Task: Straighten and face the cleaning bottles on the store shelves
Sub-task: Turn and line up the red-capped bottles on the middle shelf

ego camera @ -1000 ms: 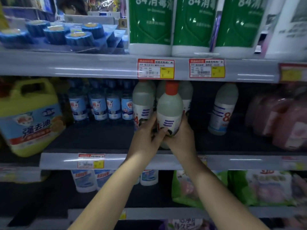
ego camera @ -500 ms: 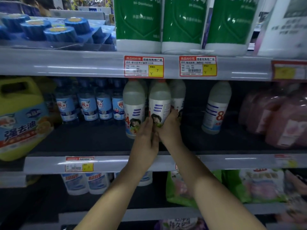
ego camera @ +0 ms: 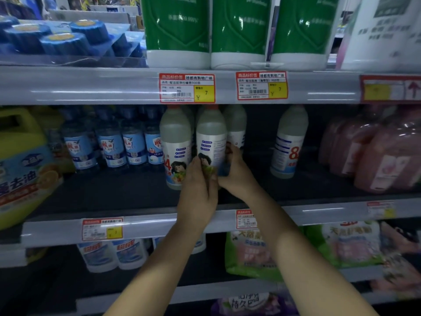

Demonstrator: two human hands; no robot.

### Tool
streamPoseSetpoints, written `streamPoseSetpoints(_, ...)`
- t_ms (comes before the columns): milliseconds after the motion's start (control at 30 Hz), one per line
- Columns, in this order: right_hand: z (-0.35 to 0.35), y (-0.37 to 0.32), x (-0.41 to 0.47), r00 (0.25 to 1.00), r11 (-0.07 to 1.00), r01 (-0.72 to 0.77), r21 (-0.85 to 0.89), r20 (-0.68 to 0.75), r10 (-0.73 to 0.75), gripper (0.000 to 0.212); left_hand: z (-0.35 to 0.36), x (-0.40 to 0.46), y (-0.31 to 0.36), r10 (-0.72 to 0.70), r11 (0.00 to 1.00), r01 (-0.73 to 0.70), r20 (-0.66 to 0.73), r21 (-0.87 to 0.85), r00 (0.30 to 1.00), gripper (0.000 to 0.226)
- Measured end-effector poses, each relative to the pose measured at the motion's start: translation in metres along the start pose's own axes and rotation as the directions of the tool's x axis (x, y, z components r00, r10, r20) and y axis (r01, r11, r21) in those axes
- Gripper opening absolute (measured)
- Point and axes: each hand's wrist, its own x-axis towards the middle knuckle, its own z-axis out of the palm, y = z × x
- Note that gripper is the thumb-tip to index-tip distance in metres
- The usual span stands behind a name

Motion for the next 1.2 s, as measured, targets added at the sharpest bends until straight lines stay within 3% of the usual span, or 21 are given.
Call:
streamPoseSetpoints(67, -0.014, 0.005, -0.001, 0.999, 0.999, -0.025, 0.032, -0.031, 0.026, 0.071, 0.003, 0.005, 0.003, -0.005, 1.0, 0.004, -0.043, -0.013, 0.999, 0.05)
streamPoseSetpoints(133, -0.03, 0.013, 0.001, 0.951, 0.999, -0.015, 0.035, -0.309, 0.026, 0.052, 0.005, 0.007, 0.004, -0.015, 1.0, 0.016, -0.076, 0.013, 0.997, 0.056)
streamPoseSetpoints(233, -0.059, 0.036, 0.004, 0.7, 0.995, 0.007, -0.101, -0.71, -0.077, 0.018, 0.009, 0.005, 0.003, -0.022, 0.998, 0.027, -0.095, 0.05, 0.995, 0.063)
streamPoseSetpoints(300, -0.079, 0.05, 0.009, 0.583, 0.984, -0.089, -0.154, -0.809, -0.074, 0.028, 0.011, 0.001, 0.004, 0.0, 0.994, 0.011, -0.096, 0.112, 0.995, 0.067)
streamPoseSetpoints(333, -0.085, 0.052, 0.011, 0.574, 0.972, -0.166, -0.165, -0.818, -0.04, 0.046, 0.011, -0.001, 0.004, 0.014, 0.989, 0.0, -0.094, 0.149, 0.995, 0.068)
streamPoseSetpoints(400, -0.094, 0.054, 0.017, 0.645, 0.968, -0.224, -0.108, -0.762, 0.065, 0.085, 0.011, -0.003, 0.005, 0.027, 0.979, -0.009, -0.09, 0.202, 0.996, 0.069)
streamPoseSetpoints(433, -0.097, 0.059, 0.022, 0.694, 0.978, -0.206, -0.034, -0.71, 0.122, 0.092, 0.011, -0.003, 0.005, 0.03, 0.975, -0.01, -0.088, 0.22, 0.996, 0.069)
streamPoseSetpoints(500, -0.1, 0.063, 0.027, 0.741, 0.974, -0.22, 0.05, -0.641, 0.2, 0.083, 0.012, -0.003, 0.005, 0.033, 0.967, -0.01, -0.085, 0.256, 0.996, 0.068)
streamPoseSetpoints(700, -0.085, 0.059, 0.021, 0.764, 0.974, -0.223, 0.03, -0.615, 0.194, 0.058, 0.016, -0.004, 0.004, 0.044, 0.949, -0.012, -0.094, 0.315, 0.995, 0.068)
streamPoseSetpoints(967, -0.017, 0.028, 0.002, 0.876, 0.99, -0.136, 0.046, -0.46, 0.141, 0.065, 0.016, -0.004, 0.001, 0.058, 0.947, -0.02, -0.111, 0.322, 0.992, 0.068)
streamPoseSetpoints(1200, -0.017, 0.017, -0.006, 0.918, 0.983, -0.117, 0.143, -0.362, 0.162, 0.066, 0.019, -0.004, 0.0, 0.065, 0.946, -0.024, -0.116, 0.322, 0.991, 0.067)
